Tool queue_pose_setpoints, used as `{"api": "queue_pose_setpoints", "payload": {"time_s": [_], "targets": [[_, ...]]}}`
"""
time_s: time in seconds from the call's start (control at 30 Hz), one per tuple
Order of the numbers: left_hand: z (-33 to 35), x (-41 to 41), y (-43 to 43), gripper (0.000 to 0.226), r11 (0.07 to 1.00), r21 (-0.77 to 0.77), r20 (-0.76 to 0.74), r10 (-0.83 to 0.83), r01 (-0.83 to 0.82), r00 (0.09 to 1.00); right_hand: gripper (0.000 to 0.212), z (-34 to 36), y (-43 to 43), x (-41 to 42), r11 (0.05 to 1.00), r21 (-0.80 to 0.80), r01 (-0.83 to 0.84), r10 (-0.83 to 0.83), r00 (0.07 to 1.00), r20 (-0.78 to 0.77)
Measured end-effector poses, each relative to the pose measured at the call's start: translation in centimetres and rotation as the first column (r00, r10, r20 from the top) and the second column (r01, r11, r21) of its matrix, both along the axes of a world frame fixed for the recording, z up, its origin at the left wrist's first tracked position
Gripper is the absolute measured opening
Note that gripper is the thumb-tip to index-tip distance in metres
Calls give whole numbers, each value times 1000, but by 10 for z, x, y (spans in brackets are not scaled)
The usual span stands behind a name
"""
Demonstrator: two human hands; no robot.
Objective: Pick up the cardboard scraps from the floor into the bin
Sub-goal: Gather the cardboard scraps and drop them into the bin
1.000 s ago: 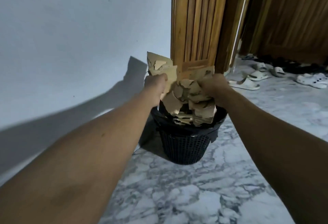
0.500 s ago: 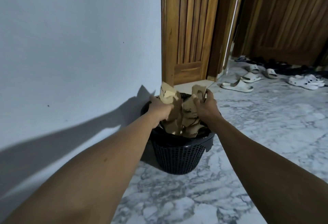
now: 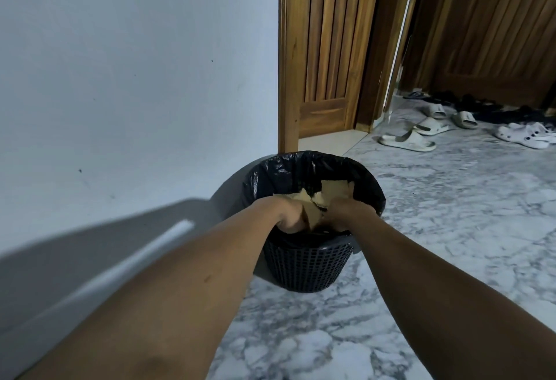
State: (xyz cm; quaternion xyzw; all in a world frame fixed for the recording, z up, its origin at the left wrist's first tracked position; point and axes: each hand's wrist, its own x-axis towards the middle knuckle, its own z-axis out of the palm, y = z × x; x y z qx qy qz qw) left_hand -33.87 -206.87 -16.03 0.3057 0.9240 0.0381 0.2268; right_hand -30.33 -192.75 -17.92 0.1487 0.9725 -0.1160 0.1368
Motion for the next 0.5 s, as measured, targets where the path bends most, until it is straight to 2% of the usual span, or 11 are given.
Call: {"api": "queue_pose_setpoints", "payload": {"time_s": [0.07,0.13,0.2,0.27,0.4,0.5], "targets": [[-5,-4,2,37,999,-34,-17,23,-23,1000,27,-6,-1,-7,988,-108,-112,112,994,-4],[-8,-7,0,51,1000,-1,-84,16,-16,996,50,-7,0,-12,968,-196,-154,126,981,-149],[-9,-9,0,40,999,14,-90,49,-48,995,56,-2,0,-13,975,-206,-81,21,959,-282],[-11,-12,2,31,993,74,-90,101,-95,991,49,0,3,-10,981,-196,5,-73,937,-341],[-12,-16,-8,22,903,358,-93,286,-236,954,30,7,13,6,981,-86,171,-192,869,-456],[-7,-13,-24,32,828,466,-285,474,-312,833,39,10,16,21,947,-114,302,-319,821,-474]]}}
